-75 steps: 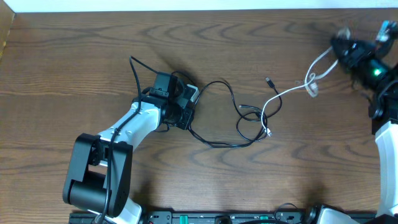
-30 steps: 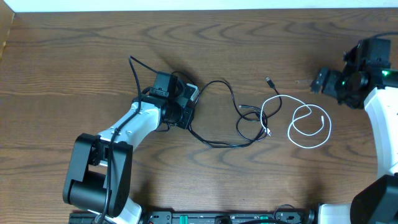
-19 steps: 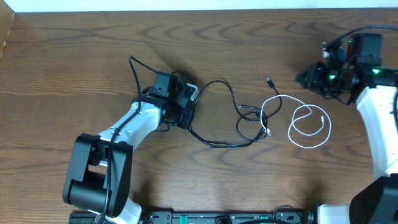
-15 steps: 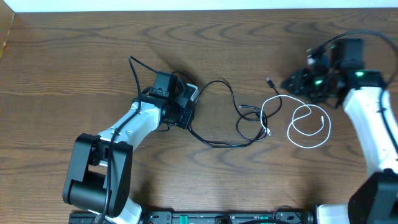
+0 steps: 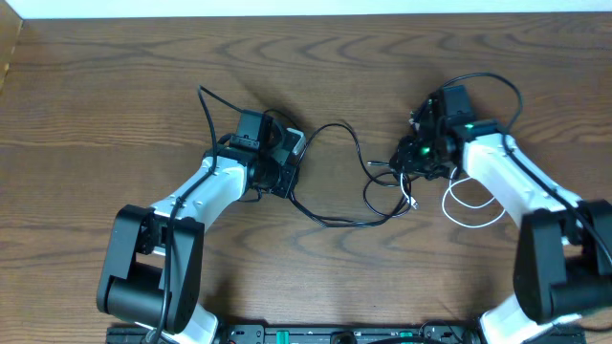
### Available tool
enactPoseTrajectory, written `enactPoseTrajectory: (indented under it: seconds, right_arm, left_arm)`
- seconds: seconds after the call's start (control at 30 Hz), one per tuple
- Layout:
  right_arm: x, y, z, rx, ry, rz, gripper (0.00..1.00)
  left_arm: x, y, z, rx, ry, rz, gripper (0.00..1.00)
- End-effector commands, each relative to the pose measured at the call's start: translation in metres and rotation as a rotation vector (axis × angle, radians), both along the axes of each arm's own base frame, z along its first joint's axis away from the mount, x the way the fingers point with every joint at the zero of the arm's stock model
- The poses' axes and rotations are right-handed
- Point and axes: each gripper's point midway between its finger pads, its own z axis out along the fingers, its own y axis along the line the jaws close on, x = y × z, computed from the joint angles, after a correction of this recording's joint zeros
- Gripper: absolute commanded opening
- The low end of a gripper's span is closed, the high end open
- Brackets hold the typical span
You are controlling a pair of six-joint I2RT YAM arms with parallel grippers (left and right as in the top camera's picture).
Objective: Untangle cables
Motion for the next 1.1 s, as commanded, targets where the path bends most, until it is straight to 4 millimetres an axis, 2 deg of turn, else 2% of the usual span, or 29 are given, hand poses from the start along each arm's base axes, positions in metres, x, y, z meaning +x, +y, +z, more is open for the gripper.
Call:
enactPoseTrajectory:
  seconds: [0.0, 0.1, 0.17, 0.3, 0.4, 0.47, 0.6, 0.73, 0.8, 0.97, 1.07]
  right_arm:
    - [-0.002, -0.004, -0.024, -0.055, 0.051, -0.054, 0.35]
    - [0.0, -0.005, -0.037, -0.06, 0.068, -0.074, 0.34]
    - [0.0, -0.005, -0.041, -0.062, 0.078, -0.081, 0.31]
    - [0.001, -0.005, -0.04, -0.06, 0.073, -0.08, 0.18]
    - [0.004, -0.005, -0.037, -0.055, 0.06, -0.084, 0.01]
    - [0.005, -0.001, -0.029, -0.006, 0.055, -0.081, 0.01]
    - [0.006, 0.015, 0.001, 0.172, 0.042, -0.058, 0.01]
    - [-0.001, 0.035, 0.028, 0.348, 0.057, -0.012, 0.01]
    - [-0.005, 0.043, 0.032, 0.392, 0.072, 0.01, 0.01]
    - [-0.013, 0.055, 0.027, 0.41, 0.072, 0.048, 0.01]
    - [-0.009, 0.066, 0.043, 0.51, 0.019, 0.122, 0.01]
  left_arm:
    - [0.001, 0.002, 0.0, 0.006, 0.001, 0.014, 0.08]
    - [0.001, 0.002, 0.0, 0.006, 0.001, 0.014, 0.08]
    - [0.001, 0.002, 0.0, 0.006, 0.001, 0.013, 0.08]
    - [0.001, 0.002, 0.0, 0.006, 0.001, 0.014, 0.08]
    - [0.001, 0.002, 0.0, 0.006, 0.001, 0.014, 0.08]
    - [0.001, 0.002, 0.0, 0.006, 0.001, 0.014, 0.08]
    - [0.001, 0.002, 0.0, 0.006, 0.001, 0.014, 0.08]
    - [0.001, 0.002, 0.0, 0.006, 0.001, 0.014, 0.08]
    - [0.001, 0.002, 0.0, 0.006, 0.001, 0.014, 0.09]
    - [0.001, 0.002, 0.0, 0.006, 0.001, 0.014, 0.08]
    - [0.001, 0.002, 0.0, 0.006, 0.001, 0.014, 0.08]
